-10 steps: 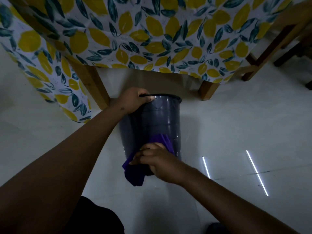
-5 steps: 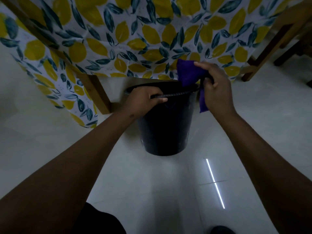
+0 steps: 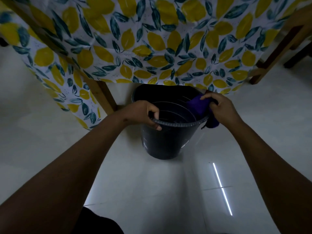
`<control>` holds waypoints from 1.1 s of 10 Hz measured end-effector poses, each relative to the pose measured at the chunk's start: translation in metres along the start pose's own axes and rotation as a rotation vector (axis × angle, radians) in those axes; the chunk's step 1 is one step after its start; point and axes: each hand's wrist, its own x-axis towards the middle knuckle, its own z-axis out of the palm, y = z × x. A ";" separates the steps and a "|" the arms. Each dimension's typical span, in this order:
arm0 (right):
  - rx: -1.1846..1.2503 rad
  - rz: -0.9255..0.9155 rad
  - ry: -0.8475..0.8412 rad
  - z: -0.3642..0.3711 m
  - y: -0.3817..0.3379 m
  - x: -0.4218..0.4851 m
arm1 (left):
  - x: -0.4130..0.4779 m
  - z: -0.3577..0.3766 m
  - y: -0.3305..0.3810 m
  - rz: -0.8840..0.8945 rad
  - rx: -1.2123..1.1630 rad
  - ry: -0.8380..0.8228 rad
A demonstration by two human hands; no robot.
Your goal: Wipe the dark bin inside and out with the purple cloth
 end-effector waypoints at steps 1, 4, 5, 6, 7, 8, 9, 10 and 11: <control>-0.027 0.025 -0.133 0.000 -0.008 0.002 | -0.007 0.003 -0.002 -0.045 0.104 -0.105; -0.167 0.402 -0.001 0.033 -0.007 0.023 | -0.040 0.044 -0.025 -0.070 0.209 -0.100; -0.240 0.395 0.046 0.041 -0.007 0.020 | -0.046 0.043 -0.027 -0.072 0.251 -0.161; -0.294 0.364 0.079 0.047 -0.007 0.012 | -0.046 0.032 -0.022 -0.132 0.060 -0.106; -0.316 0.342 0.086 0.044 -0.008 0.007 | -0.036 0.017 -0.035 -0.102 0.274 0.340; -0.310 0.335 0.085 0.043 -0.010 0.005 | -0.031 0.012 -0.061 -0.369 0.399 0.535; -0.326 0.324 0.102 0.047 -0.013 0.000 | -0.029 0.020 -0.071 -0.536 0.314 0.418; -0.404 0.306 0.120 0.052 -0.018 -0.004 | -0.023 0.024 -0.068 -0.540 0.275 0.463; -0.511 0.327 0.098 0.056 -0.031 -0.004 | -0.016 0.026 -0.056 -0.610 0.386 0.483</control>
